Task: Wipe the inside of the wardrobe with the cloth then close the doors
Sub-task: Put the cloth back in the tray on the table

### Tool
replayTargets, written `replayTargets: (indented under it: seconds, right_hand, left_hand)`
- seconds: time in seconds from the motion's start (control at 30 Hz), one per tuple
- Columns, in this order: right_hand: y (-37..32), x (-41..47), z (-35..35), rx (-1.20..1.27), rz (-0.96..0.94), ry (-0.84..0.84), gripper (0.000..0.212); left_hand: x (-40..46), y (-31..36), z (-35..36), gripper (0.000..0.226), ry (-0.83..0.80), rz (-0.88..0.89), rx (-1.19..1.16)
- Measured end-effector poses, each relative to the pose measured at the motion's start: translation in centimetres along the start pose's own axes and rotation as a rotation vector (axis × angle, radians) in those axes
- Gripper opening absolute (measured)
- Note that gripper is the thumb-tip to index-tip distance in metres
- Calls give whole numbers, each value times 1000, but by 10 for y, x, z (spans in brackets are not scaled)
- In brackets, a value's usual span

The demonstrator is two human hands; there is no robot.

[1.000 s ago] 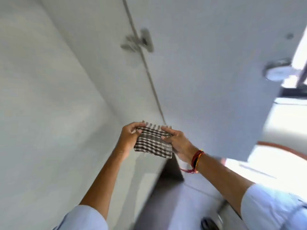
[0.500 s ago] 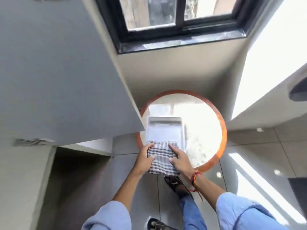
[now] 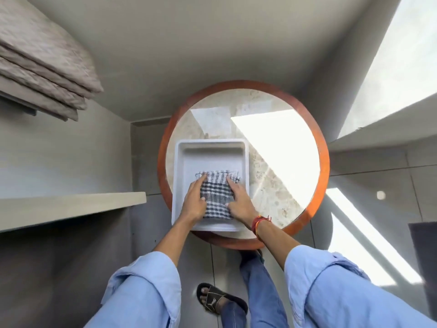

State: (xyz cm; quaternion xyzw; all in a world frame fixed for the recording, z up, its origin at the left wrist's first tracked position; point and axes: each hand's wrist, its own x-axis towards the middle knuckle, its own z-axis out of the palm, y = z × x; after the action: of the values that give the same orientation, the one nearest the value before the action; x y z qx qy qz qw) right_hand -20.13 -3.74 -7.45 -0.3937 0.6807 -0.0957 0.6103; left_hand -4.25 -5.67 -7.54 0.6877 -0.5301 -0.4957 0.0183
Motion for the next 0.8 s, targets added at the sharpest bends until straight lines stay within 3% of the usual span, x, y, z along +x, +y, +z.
replayTargets:
  seconds: [0.27,0.4,0.63,0.8]
  right_hand:
    - [-20,-14,2,-159,18,63,80]
    - [-44,-35,-7,-215,-81,16,78]
    - [-125,-116,-32,-310,-394,19,71]
    - [-204,-210,-44,-321,-736,24,65]
  left_hand:
    - [-12,3,-15,76,82,-50,69]
    - [-48,14,-36,74,135,-34,162]
    - [-168,33,-111,75,289,-150,257]
    - [-294,60,-193,64,620,-115,371]
